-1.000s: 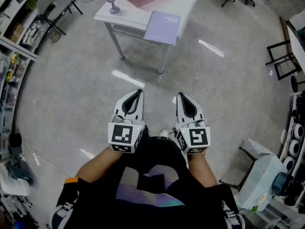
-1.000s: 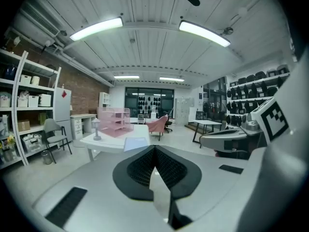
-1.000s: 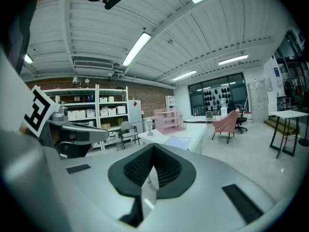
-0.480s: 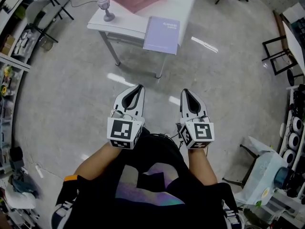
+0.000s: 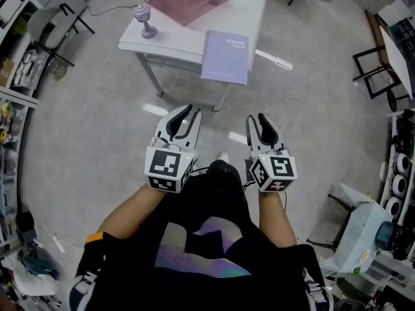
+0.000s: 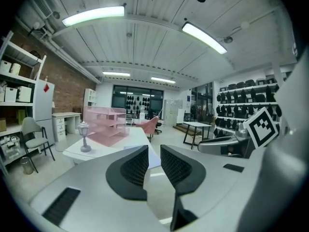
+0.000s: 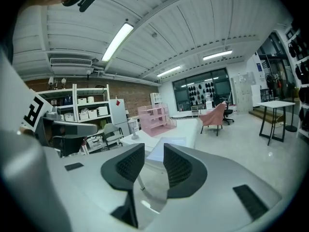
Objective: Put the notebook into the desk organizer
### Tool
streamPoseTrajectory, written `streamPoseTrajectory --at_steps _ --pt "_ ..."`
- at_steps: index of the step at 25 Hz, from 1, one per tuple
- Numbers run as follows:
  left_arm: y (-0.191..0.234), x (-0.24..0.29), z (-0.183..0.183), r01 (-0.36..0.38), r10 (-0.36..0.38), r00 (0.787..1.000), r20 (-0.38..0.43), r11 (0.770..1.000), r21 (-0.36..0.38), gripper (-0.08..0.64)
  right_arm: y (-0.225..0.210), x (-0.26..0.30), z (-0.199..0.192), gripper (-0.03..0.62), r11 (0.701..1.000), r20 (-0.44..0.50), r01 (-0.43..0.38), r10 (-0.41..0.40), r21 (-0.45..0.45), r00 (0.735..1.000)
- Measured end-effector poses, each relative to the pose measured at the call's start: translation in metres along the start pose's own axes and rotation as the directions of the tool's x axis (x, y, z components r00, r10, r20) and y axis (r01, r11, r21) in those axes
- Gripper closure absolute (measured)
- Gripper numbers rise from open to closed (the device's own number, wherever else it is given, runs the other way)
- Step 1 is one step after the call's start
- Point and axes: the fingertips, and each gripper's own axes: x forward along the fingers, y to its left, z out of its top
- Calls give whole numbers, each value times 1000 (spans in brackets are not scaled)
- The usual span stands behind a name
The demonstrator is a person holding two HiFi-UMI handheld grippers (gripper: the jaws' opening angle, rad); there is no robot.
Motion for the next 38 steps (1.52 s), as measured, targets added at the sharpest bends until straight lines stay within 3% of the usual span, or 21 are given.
streamPoseTrajectory --at_steps 9,14,21,25,31,38 --pt "39 45 -23 29 -36 996 -81 996 -89 376 -25 51 -13 376 996 -38 -8 11 85 999" --pt "63 84 -38 27 -50 988 -148 988 -152 349 -50 90 -23 367 993 -83 2 8 122 997" --pt "87 157 -61 45 -116 962 -248 961 -274 333 -92 157 -49 358 968 -182 20 27 248 983" --pt "99 195 -81 42 -150 940 -307 943 -331 328 -114 191 -64 347 940 -223 27 53 341 973" --pt "110 233 -117 21 -201 896 -395 909 -415 324 -132 223 -92 330 871 -270 39 109 490 957" --pt "116 263 -144 37 -282 868 -408 857 -514 318 -143 252 -109 324 793 -262 18 180 609 948"
